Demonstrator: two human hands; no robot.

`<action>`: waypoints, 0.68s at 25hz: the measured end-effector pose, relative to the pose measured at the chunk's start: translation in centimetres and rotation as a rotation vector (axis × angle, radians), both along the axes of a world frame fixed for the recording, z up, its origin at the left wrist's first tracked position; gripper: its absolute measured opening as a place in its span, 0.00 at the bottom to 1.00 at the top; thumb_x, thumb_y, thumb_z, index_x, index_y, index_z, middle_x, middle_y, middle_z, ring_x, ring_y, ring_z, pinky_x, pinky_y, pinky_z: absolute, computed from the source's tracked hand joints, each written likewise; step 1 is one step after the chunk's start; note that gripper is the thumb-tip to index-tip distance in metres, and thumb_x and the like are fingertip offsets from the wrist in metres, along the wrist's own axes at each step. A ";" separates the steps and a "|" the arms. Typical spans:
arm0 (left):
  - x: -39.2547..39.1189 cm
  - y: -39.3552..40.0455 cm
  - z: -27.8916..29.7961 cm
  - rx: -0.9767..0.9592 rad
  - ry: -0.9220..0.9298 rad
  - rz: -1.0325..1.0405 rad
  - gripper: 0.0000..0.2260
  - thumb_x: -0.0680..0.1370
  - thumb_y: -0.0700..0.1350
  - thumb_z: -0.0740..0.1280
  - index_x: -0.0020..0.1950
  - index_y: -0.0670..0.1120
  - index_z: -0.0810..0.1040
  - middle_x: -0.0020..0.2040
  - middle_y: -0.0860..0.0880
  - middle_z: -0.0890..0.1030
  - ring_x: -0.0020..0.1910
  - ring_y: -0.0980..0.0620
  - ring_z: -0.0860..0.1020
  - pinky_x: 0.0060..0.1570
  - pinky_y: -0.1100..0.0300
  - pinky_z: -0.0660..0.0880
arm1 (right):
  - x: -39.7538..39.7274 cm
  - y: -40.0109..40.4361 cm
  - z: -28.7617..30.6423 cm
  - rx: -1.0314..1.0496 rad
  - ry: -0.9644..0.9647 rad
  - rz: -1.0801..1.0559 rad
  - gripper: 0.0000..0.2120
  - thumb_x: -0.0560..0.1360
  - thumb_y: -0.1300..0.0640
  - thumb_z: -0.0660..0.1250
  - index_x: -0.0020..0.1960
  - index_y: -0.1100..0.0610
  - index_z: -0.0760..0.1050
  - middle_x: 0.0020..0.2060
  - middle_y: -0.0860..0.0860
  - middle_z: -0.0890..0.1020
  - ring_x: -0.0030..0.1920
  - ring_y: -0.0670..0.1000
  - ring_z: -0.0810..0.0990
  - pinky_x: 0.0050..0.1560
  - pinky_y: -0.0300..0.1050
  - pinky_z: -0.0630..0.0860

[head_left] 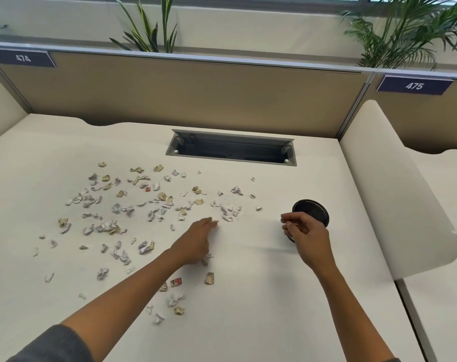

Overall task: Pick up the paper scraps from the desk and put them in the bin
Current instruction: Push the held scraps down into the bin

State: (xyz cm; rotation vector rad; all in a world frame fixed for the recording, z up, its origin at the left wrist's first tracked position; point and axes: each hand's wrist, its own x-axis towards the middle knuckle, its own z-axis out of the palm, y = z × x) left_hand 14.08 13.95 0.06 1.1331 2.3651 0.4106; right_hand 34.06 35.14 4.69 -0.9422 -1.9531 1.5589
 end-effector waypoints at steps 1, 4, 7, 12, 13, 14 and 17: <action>0.2 -0.2 -0.1 -0.014 0.004 -0.031 0.24 0.80 0.37 0.56 0.77 0.44 0.60 0.79 0.47 0.56 0.78 0.50 0.54 0.75 0.59 0.54 | -0.1 -0.3 -0.1 -0.006 -0.006 0.011 0.12 0.78 0.66 0.64 0.50 0.53 0.82 0.46 0.48 0.86 0.45 0.46 0.85 0.49 0.36 0.81; 0.9 -0.8 0.0 -0.036 -0.019 -0.061 0.24 0.80 0.43 0.60 0.77 0.45 0.62 0.79 0.48 0.56 0.78 0.51 0.53 0.75 0.59 0.54 | -0.3 -1.3 -0.4 -0.006 -0.018 0.042 0.13 0.78 0.67 0.64 0.48 0.52 0.82 0.44 0.46 0.86 0.45 0.48 0.85 0.50 0.39 0.82; 1.6 -1.9 0.4 -0.059 -0.051 -0.083 0.29 0.75 0.52 0.68 0.74 0.47 0.66 0.78 0.51 0.58 0.76 0.53 0.58 0.72 0.59 0.59 | -0.3 -2.7 -1.0 0.017 -0.065 0.091 0.14 0.77 0.68 0.64 0.47 0.50 0.82 0.42 0.45 0.85 0.43 0.46 0.84 0.51 0.45 0.83; 3.2 -3.1 0.0 -0.033 -0.037 -0.102 0.22 0.72 0.47 0.72 0.65 0.44 0.76 0.72 0.51 0.68 0.59 0.53 0.76 0.56 0.63 0.71 | -0.6 -5.1 -2.2 0.052 -0.145 0.206 0.14 0.77 0.65 0.65 0.47 0.48 0.83 0.42 0.44 0.85 0.42 0.46 0.84 0.51 0.48 0.82; 3.5 -3.0 -0.1 -0.025 -0.019 -0.098 0.19 0.73 0.45 0.71 0.63 0.44 0.78 0.70 0.51 0.70 0.58 0.52 0.77 0.56 0.62 0.72 | -0.7 -5.5 -2.3 0.055 -0.155 0.221 0.13 0.77 0.65 0.65 0.47 0.48 0.83 0.42 0.44 0.85 0.42 0.45 0.84 0.51 0.48 0.82; 3.8 -3.0 -0.2 -0.018 0.001 -0.092 0.16 0.73 0.43 0.70 0.61 0.44 0.80 0.68 0.51 0.72 0.58 0.51 0.77 0.56 0.61 0.72 | -0.8 -5.7 -2.4 0.059 -0.165 0.234 0.13 0.77 0.64 0.65 0.47 0.48 0.83 0.42 0.44 0.85 0.42 0.45 0.84 0.51 0.47 0.82; 4.4 -3.3 -0.8 0.008 0.047 -0.079 0.09 0.74 0.38 0.67 0.51 0.43 0.84 0.60 0.50 0.79 0.55 0.50 0.79 0.53 0.60 0.73 | -1.3 -6.3 -2.4 0.070 -0.198 0.265 0.12 0.77 0.63 0.65 0.47 0.47 0.82 0.42 0.43 0.85 0.42 0.44 0.83 0.50 0.45 0.82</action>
